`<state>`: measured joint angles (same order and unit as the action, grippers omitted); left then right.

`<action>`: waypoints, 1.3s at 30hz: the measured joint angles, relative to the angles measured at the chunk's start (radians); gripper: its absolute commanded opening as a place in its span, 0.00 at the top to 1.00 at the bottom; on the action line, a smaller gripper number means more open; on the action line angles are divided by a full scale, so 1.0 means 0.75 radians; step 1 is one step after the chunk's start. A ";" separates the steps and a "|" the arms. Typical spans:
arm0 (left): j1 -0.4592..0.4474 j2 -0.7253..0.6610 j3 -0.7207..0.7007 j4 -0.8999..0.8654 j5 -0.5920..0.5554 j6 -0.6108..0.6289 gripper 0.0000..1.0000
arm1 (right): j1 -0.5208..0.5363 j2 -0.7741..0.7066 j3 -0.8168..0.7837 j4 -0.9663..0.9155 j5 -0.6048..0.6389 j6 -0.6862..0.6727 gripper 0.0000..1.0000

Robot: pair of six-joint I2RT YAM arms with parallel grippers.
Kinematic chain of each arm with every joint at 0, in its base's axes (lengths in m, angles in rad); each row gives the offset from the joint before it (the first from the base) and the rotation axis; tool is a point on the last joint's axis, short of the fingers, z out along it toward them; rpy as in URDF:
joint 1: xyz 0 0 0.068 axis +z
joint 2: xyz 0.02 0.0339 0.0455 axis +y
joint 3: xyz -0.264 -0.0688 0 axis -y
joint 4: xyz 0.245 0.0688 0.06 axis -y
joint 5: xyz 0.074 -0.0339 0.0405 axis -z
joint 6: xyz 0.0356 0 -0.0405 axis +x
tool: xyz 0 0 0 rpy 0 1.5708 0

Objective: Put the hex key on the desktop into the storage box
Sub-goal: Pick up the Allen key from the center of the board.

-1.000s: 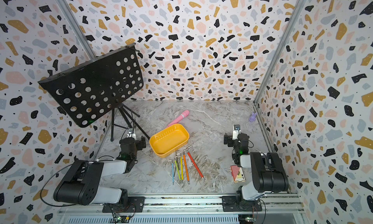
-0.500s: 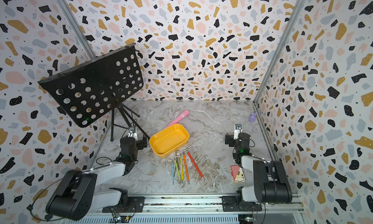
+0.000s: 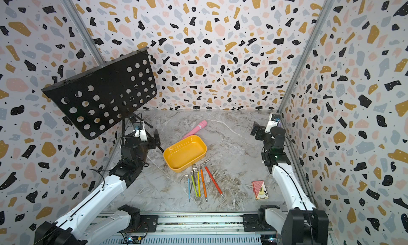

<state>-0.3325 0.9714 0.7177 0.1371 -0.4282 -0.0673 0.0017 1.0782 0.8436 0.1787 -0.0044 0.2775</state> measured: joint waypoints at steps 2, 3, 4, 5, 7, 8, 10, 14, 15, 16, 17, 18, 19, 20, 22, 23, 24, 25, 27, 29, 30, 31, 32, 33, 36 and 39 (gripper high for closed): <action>-0.017 0.013 0.139 -0.149 0.006 -0.046 0.00 | 0.000 -0.016 0.161 -0.117 -0.033 0.064 0.00; -0.022 0.025 0.226 -0.242 0.010 -0.090 0.00 | 0.000 -0.016 0.249 -0.179 -0.050 0.112 0.00; -0.023 0.043 0.325 -0.348 0.024 -0.154 0.00 | 0.000 -0.014 0.325 -0.239 -0.063 0.181 0.00; -0.023 0.056 0.395 -0.420 0.043 -0.214 0.00 | -0.001 -0.014 0.374 -0.287 -0.070 0.249 0.00; -0.009 0.060 0.465 -0.495 0.161 -0.327 0.00 | -0.014 -0.028 0.395 -0.351 -0.108 0.407 0.00; 0.009 0.051 0.461 -0.512 0.245 -0.371 0.00 | -0.024 -0.038 0.367 -0.364 -0.141 0.461 0.00; 0.036 0.045 0.434 -0.555 0.424 -0.465 0.00 | -0.039 -0.045 0.290 -0.407 -0.205 0.557 0.00; 0.050 0.092 0.415 -0.662 0.654 -0.609 0.01 | -0.037 0.004 0.234 -0.607 -0.260 0.642 0.05; 0.043 0.093 0.407 -0.687 0.680 -0.636 0.01 | -0.030 0.005 0.237 -0.657 -0.263 0.651 0.07; 0.033 0.083 0.398 -0.717 0.697 -0.657 0.01 | -0.021 0.004 0.247 -0.711 -0.265 0.654 0.08; 0.020 0.066 0.388 -0.740 0.699 -0.674 0.01 | -0.013 0.001 0.261 -0.755 -0.268 0.657 0.09; 0.005 0.041 0.379 -0.774 0.699 -0.690 0.00 | -0.004 -0.002 0.284 -0.799 -0.270 0.660 0.09; -0.008 0.009 0.376 -0.810 0.700 -0.706 0.00 | 0.005 -0.005 0.309 -0.837 -0.271 0.661 0.10; -0.014 -0.014 0.376 -0.825 0.705 -0.713 0.00 | 0.013 -0.009 0.331 -0.870 -0.271 0.661 0.12; -0.023 -0.057 0.380 -0.849 0.735 -0.735 0.00 | 0.031 -0.019 0.381 -0.939 -0.273 0.653 0.15; -0.022 -0.063 0.386 -0.860 0.742 -0.749 0.00 | 0.036 -0.024 0.399 -0.965 -0.276 0.646 0.16; -0.015 -0.063 0.390 -0.867 0.752 -0.774 0.00 | 0.041 -0.028 0.415 -0.991 -0.283 0.641 0.17; 0.003 -0.060 0.389 -0.868 0.770 -0.806 0.00 | 0.046 -0.034 0.426 -1.015 -0.290 0.636 0.18; 0.064 -0.054 0.363 -0.845 0.826 -0.872 0.00 | 0.056 -0.044 0.436 -1.060 -0.307 0.621 0.19; 0.109 -0.036 0.340 -0.841 0.876 -0.917 0.00 | 0.073 -0.057 0.440 -1.117 -0.318 0.606 0.20; 0.115 -0.014 0.342 -0.847 0.891 -0.926 0.03 | 0.085 -0.066 0.440 -1.145 -0.322 0.600 0.21; 0.108 0.012 0.350 -0.858 0.911 -0.930 0.05 | 0.098 -0.076 0.440 -1.171 -0.328 0.592 0.21; 0.092 0.038 0.367 -0.885 0.917 -0.926 0.06 | 0.110 -0.086 0.440 -1.191 -0.335 0.588 0.22; 0.068 0.066 0.393 -0.922 0.918 -0.920 0.07 | 0.126 -0.099 0.440 -1.209 -0.344 0.585 0.23; -0.013 0.097 0.449 -1.024 0.891 -0.897 0.10 | 0.172 -0.137 0.440 -1.254 -0.376 0.579 0.24; -0.075 0.064 0.463 -1.113 0.859 -0.886 0.14 | 0.207 -0.173 0.440 -1.297 -0.405 0.565 0.25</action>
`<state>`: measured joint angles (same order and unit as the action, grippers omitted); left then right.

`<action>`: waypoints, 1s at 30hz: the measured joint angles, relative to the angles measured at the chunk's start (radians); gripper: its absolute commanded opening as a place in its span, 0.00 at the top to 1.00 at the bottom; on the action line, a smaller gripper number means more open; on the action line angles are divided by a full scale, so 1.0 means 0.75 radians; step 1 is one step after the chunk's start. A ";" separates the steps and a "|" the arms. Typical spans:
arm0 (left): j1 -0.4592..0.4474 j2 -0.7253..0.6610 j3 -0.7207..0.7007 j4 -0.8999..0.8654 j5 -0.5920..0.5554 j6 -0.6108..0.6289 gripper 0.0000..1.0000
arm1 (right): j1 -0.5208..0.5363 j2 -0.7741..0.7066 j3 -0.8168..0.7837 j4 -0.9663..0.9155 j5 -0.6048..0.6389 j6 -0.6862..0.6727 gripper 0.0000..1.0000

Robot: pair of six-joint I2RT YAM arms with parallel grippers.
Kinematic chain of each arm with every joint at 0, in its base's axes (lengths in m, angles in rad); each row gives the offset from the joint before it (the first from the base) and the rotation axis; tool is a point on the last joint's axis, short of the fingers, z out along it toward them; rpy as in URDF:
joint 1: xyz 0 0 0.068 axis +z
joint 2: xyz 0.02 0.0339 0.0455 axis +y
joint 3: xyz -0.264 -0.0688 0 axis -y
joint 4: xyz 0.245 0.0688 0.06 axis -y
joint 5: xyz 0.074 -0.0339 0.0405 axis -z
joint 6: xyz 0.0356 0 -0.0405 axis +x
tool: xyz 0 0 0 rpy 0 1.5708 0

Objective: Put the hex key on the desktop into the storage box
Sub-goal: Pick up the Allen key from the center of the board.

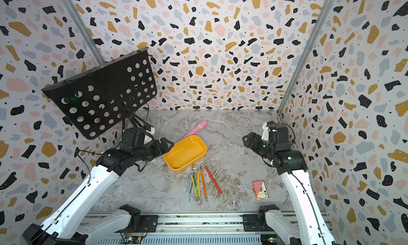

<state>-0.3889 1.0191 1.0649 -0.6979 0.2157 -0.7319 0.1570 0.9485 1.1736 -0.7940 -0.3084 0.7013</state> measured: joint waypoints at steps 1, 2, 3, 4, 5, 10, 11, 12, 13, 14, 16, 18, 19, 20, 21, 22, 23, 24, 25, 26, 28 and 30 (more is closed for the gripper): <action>-0.017 -0.013 0.000 -0.032 -0.013 0.004 0.15 | 0.008 -0.011 0.000 -0.017 -0.014 -0.007 0.25; -0.034 -0.023 0.000 -0.063 -0.027 0.007 0.16 | 0.013 -0.019 0.000 -0.028 -0.026 -0.013 0.25; -0.052 -0.033 0.000 -0.092 -0.043 0.008 0.16 | 0.018 -0.029 0.000 -0.041 -0.042 -0.018 0.26; -0.071 -0.040 0.000 -0.119 -0.058 0.009 0.17 | 0.022 -0.037 0.000 -0.049 -0.060 -0.021 0.26; -0.090 -0.045 0.000 -0.145 -0.072 0.010 0.18 | 0.026 -0.045 -0.001 -0.056 -0.074 -0.024 0.26; -0.199 -0.057 -0.001 -0.249 -0.133 0.008 0.22 | 0.053 -0.086 -0.002 -0.070 -0.167 -0.026 0.27; -0.220 -0.058 -0.001 -0.268 -0.143 0.005 0.24 | 0.055 -0.094 -0.001 -0.071 -0.184 -0.026 0.27; -0.245 -0.058 -0.001 -0.286 -0.155 0.004 0.26 | 0.057 -0.100 -0.001 -0.072 -0.203 -0.026 0.27; -0.265 -0.058 -0.001 -0.299 -0.167 -0.003 0.27 | 0.060 -0.104 0.000 -0.077 -0.220 -0.026 0.27; -0.286 -0.058 -0.001 -0.311 -0.179 -0.008 0.29 | 0.061 -0.107 0.001 -0.083 -0.236 -0.026 0.27; -0.332 -0.060 -0.006 -0.329 -0.212 -0.024 0.32 | 0.065 -0.107 0.004 -0.093 -0.264 -0.026 0.27; -0.391 -0.062 -0.031 -0.341 -0.250 -0.054 0.34 | 0.069 -0.108 0.008 -0.096 -0.291 -0.030 0.28; -0.420 -0.062 -0.044 -0.348 -0.267 -0.065 0.34 | 0.071 -0.110 0.008 -0.096 -0.306 -0.034 0.28; -0.454 -0.061 -0.060 -0.357 -0.287 -0.083 0.35 | 0.075 -0.115 0.008 -0.097 -0.324 -0.039 0.28; -0.495 -0.060 -0.075 -0.367 -0.308 -0.109 0.35 | 0.081 -0.123 0.008 -0.098 -0.342 -0.042 0.29; -0.535 -0.057 -0.086 -0.373 -0.329 -0.132 0.35 | 0.087 -0.132 0.008 -0.098 -0.360 -0.045 0.29; -0.583 -0.054 -0.098 -0.376 -0.355 -0.162 0.35 | 0.096 -0.146 0.007 -0.096 -0.381 -0.046 0.29; -0.629 -0.049 -0.106 -0.378 -0.376 -0.187 0.36 | 0.104 -0.168 0.002 -0.086 -0.403 -0.049 0.29; -0.674 -0.043 -0.112 -0.381 -0.395 -0.215 0.36 | 0.110 -0.189 -0.008 -0.078 -0.419 -0.049 0.29; -0.714 -0.035 -0.118 -0.380 -0.416 -0.242 0.37 | 0.117 -0.219 -0.021 -0.074 -0.438 -0.049 0.29; -0.787 -0.010 -0.126 -0.383 -0.447 -0.294 0.39 | 0.126 -0.271 -0.049 -0.069 -0.465 -0.048 0.29; -0.851 0.028 -0.128 -0.381 -0.478 -0.348 0.41 | 0.129 -0.318 -0.071 -0.072 -0.482 -0.045 0.29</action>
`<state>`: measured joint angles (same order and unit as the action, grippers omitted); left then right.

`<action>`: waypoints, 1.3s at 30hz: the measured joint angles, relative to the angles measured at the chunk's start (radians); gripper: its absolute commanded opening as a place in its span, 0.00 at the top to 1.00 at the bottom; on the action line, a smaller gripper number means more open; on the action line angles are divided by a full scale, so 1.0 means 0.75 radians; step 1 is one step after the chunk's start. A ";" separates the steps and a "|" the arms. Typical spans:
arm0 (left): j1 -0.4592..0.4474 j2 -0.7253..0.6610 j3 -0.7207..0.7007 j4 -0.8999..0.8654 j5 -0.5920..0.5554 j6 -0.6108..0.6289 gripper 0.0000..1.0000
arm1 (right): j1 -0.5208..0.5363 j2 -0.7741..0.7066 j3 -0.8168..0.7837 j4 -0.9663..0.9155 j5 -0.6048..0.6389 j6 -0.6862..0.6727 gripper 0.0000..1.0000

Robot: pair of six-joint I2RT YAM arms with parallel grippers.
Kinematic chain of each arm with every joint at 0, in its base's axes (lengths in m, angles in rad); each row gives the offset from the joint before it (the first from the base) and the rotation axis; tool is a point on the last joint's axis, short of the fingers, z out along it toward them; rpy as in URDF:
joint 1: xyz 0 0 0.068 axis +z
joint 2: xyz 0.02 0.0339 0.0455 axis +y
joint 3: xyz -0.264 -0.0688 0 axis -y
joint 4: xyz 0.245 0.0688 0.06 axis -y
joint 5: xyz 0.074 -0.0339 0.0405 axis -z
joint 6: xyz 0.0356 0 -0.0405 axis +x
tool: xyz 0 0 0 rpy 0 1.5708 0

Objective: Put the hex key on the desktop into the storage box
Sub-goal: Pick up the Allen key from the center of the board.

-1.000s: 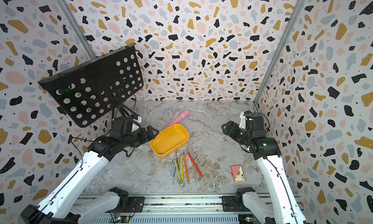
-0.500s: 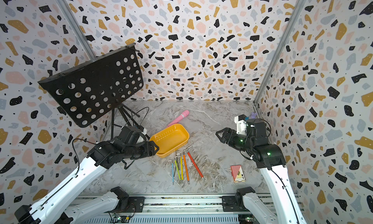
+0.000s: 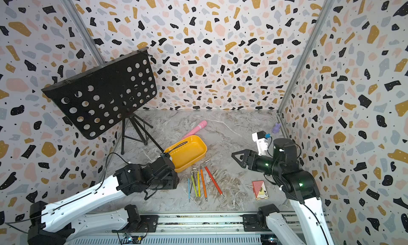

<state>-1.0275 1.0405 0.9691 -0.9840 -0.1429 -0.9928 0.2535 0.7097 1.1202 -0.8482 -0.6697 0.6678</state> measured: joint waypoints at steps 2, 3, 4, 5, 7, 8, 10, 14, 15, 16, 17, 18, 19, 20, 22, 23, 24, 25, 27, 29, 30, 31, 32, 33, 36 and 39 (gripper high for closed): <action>-0.052 0.046 -0.003 0.008 -0.021 -0.046 0.41 | 0.001 -0.034 -0.010 -0.007 -0.009 0.004 0.29; -0.074 0.072 -0.005 0.017 -0.028 -0.071 0.42 | 0.001 -0.045 -0.012 -0.012 -0.011 0.006 0.29; -0.092 0.099 -0.008 0.026 -0.033 -0.092 0.43 | 0.001 -0.050 -0.012 -0.016 -0.014 0.007 0.29; -0.108 0.129 -0.012 0.038 -0.036 -0.109 0.44 | 0.001 -0.052 -0.012 -0.018 -0.016 0.007 0.29; -0.133 0.189 -0.025 0.061 -0.042 -0.148 0.46 | 0.001 -0.049 -0.011 -0.019 -0.016 0.007 0.29; -0.139 0.215 -0.035 0.075 -0.042 -0.163 0.46 | 0.001 -0.046 -0.011 -0.020 -0.015 0.006 0.29; -0.149 0.257 -0.057 0.103 -0.042 -0.185 0.47 | 0.001 -0.037 -0.007 -0.024 -0.015 0.006 0.29; -0.151 0.345 -0.084 0.169 -0.041 -0.215 0.52 | 0.001 -0.017 0.001 -0.024 -0.013 0.006 0.29; -0.150 0.368 -0.085 0.187 -0.042 -0.219 0.54 | 0.001 -0.014 0.001 -0.024 -0.013 0.006 0.29; -0.150 0.398 -0.085 0.210 -0.042 -0.223 0.55 | 0.001 -0.012 0.001 -0.024 -0.012 0.006 0.29; -0.150 0.426 -0.085 0.230 -0.043 -0.225 0.55 | 0.001 -0.011 0.001 -0.025 -0.010 0.006 0.29; -0.150 0.451 -0.085 0.248 -0.044 -0.226 0.56 | 0.001 -0.010 0.001 -0.025 -0.010 0.006 0.29; -0.150 0.483 -0.085 0.270 -0.043 -0.227 0.58 | 0.001 -0.010 0.001 -0.025 -0.009 0.006 0.29; -0.148 0.510 -0.085 0.288 -0.043 -0.227 0.60 | 0.001 -0.010 0.001 -0.026 -0.010 0.006 0.29; -0.138 0.562 -0.085 0.325 -0.041 -0.225 0.64 | 0.001 -0.010 0.002 -0.028 -0.009 0.006 0.29; -0.132 0.585 -0.086 0.341 -0.037 -0.225 0.65 | 0.001 -0.010 0.002 -0.031 -0.008 0.006 0.29; -0.122 0.604 -0.091 0.360 -0.033 -0.225 0.66 | 0.001 -0.010 0.002 -0.033 -0.008 0.006 0.29; -0.110 0.616 -0.098 0.379 -0.031 -0.224 0.66 | 0.001 -0.010 0.002 -0.036 -0.007 0.005 0.29; -0.086 0.629 -0.118 0.406 -0.030 -0.223 0.67 | 0.001 -0.010 0.002 -0.041 -0.004 0.005 0.29; -0.067 0.633 -0.128 0.417 -0.030 -0.223 0.67 | 0.001 -0.010 0.002 -0.047 0.001 0.005 0.29; -0.058 0.635 -0.128 0.421 -0.030 -0.222 0.67 | 0.001 -0.010 0.002 -0.048 0.002 0.005 0.30; -0.050 0.636 -0.128 0.429 -0.030 -0.222 0.68 | 0.001 -0.010 0.002 -0.048 0.002 0.005 0.29; -0.043 0.639 -0.128 0.438 -0.029 -0.219 0.68 | 0.001 -0.010 0.002 -0.048 0.003 0.005 0.30; -0.039 0.644 -0.128 0.448 -0.027 -0.216 0.68 | 0.001 -0.010 0.002 -0.048 0.004 0.005 0.30; -0.027 0.673 -0.128 0.472 -0.019 -0.205 0.68 | 0.002 -0.010 0.002 -0.050 0.005 0.004 0.30; -0.012 0.697 -0.128 0.489 -0.009 -0.197 0.69 | 0.002 -0.010 0.002 -0.055 0.006 0.002 0.30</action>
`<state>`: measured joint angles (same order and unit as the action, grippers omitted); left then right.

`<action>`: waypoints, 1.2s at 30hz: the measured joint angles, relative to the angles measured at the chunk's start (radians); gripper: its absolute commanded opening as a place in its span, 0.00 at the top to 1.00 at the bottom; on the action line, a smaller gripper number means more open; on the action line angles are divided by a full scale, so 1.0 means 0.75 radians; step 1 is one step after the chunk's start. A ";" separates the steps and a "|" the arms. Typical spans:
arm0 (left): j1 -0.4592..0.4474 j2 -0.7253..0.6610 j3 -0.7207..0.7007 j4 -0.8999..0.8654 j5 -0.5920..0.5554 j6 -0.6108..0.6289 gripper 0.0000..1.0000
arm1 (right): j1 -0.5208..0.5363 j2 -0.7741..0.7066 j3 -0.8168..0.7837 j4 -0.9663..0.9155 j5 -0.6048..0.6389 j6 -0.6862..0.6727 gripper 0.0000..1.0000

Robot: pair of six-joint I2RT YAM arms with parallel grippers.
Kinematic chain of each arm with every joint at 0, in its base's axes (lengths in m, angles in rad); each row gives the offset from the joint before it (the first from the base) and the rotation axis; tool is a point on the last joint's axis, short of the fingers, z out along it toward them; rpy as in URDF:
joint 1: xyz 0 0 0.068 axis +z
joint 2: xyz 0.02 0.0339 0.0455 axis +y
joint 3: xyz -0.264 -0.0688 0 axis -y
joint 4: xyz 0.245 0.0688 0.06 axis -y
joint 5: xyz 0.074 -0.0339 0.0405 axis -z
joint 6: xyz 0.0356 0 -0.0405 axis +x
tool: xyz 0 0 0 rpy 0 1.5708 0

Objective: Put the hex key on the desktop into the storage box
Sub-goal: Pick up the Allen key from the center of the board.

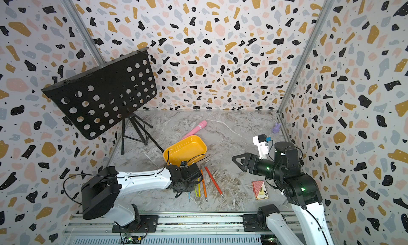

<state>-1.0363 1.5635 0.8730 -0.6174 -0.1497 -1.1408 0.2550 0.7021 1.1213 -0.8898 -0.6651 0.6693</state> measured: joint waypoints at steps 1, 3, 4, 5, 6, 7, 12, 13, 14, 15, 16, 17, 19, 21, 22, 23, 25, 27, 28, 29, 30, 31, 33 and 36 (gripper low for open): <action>0.005 0.005 0.000 0.004 0.004 0.002 0.69 | 0.000 0.000 0.000 -0.001 0.000 -0.001 0.30; 0.017 0.009 0.000 0.014 0.010 0.005 0.70 | 0.000 0.000 0.000 -0.001 0.000 -0.001 0.30; 0.024 0.012 0.000 0.022 0.013 0.007 0.71 | 0.000 0.000 0.000 -0.002 0.000 -0.001 0.30; 0.030 0.017 0.000 0.028 0.014 0.010 0.71 | 0.000 0.000 0.000 -0.002 0.000 -0.001 0.30; 0.034 0.022 0.001 0.032 0.015 0.014 0.71 | 0.000 0.000 0.000 -0.002 0.000 -0.001 0.30; 0.037 0.032 0.001 0.035 0.017 0.019 0.71 | 0.000 0.000 0.000 -0.002 0.001 -0.001 0.30; 0.043 0.073 0.007 0.049 0.019 0.034 0.74 | 0.000 0.005 0.000 -0.002 0.001 -0.002 0.30; 0.043 0.073 0.007 0.049 0.019 0.035 0.76 | 0.000 0.007 0.000 -0.002 0.002 -0.002 0.30; 0.043 0.073 0.007 0.048 0.018 0.036 0.77 | 0.000 0.007 0.000 -0.002 0.003 -0.002 0.30; 0.043 0.073 0.007 0.048 0.019 0.037 0.79 | 0.000 0.008 0.000 -0.002 0.003 -0.002 0.30; 0.043 0.074 0.007 0.048 0.020 0.038 0.81 | 0.000 0.008 0.000 -0.002 0.003 -0.002 0.30; 0.043 0.074 0.007 0.048 0.020 0.039 0.83 | 0.000 0.008 0.000 -0.002 0.004 -0.002 0.30; 0.043 0.075 0.007 0.048 0.020 0.039 0.87 | 0.000 0.008 0.000 -0.002 0.004 -0.002 0.30; 0.043 0.075 0.007 0.048 0.020 0.040 0.92 | 0.000 0.008 0.000 -0.002 0.004 -0.002 0.30; 0.043 0.075 0.007 0.049 0.021 0.040 0.94 | 0.000 0.008 0.000 -0.002 0.004 -0.002 0.30; 0.043 0.075 0.007 0.048 0.022 0.040 0.96 | 0.000 0.008 0.000 -0.002 0.004 -0.002 0.30; 0.043 0.073 0.007 0.048 0.025 0.040 1.00 | 0.000 0.008 0.000 -0.002 0.004 -0.002 0.30; 0.043 0.072 0.007 0.048 0.029 0.040 1.00 | 0.000 0.008 0.000 -0.002 0.005 -0.002 0.31; 0.043 0.071 0.007 0.048 0.030 0.040 1.00 | 0.000 0.008 0.000 -0.002 0.006 -0.003 0.31; 0.043 0.070 0.007 0.047 0.034 0.041 1.00 | 0.000 0.008 0.000 -0.002 0.007 -0.003 0.31; 0.043 0.069 0.007 0.046 0.035 0.041 1.00 | 0.000 0.008 0.000 -0.002 0.009 -0.005 0.31; 0.043 0.065 0.007 0.043 0.039 0.041 1.00 | 0.000 0.008 0.000 -0.002 0.010 -0.006 0.31; 0.043 0.047 0.007 0.024 0.048 0.041 1.00 | 0.000 0.009 0.000 -0.002 0.011 -0.008 0.31; 0.034 -0.017 0.009 -0.023 0.045 0.051 1.00 | 0.000 0.010 0.000 -0.002 0.015 -0.011 0.32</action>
<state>-1.0107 1.5505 0.8795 -0.6350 -0.1158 -1.1023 0.2550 0.7097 1.1213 -0.8913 -0.6540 0.6613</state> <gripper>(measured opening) 0.072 0.685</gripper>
